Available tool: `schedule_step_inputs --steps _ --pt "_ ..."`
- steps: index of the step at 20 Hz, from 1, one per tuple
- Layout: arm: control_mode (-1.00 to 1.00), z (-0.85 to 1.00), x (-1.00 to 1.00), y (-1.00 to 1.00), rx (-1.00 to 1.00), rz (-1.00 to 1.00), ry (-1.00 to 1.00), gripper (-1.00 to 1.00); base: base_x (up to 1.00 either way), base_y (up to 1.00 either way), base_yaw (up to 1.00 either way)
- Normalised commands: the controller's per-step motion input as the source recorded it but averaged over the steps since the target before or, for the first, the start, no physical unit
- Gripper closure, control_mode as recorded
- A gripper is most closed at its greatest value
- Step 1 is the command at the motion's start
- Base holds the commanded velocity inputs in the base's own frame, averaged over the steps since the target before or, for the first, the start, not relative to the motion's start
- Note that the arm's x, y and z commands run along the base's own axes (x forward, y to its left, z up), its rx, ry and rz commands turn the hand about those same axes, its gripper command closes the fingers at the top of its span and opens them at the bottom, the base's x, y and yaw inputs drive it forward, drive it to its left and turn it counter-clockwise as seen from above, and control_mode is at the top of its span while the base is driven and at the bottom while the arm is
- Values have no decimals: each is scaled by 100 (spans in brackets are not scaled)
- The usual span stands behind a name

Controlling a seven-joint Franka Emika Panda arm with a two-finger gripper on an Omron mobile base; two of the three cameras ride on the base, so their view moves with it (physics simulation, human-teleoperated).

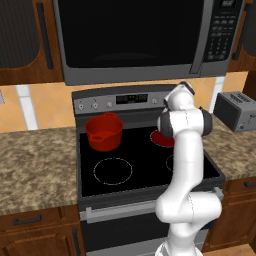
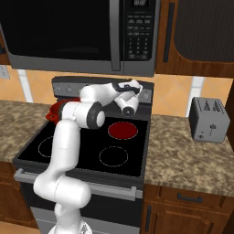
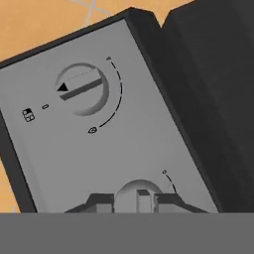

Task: Turn off the rear right burner of the stove.

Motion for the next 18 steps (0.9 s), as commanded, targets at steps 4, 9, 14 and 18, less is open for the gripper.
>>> schedule_step_inputs --steps 4,9,14,18 --pt "-100 37 4 -23 54 -12 11 100 0 0 0" --pt "-100 39 14 -29 60 -9 13 100 0 0 0" --pt "-100 32 7 -34 60 -7 11 100 0 0 0" --pt "-100 28 1 -34 58 -8 8 100 0 0 0"
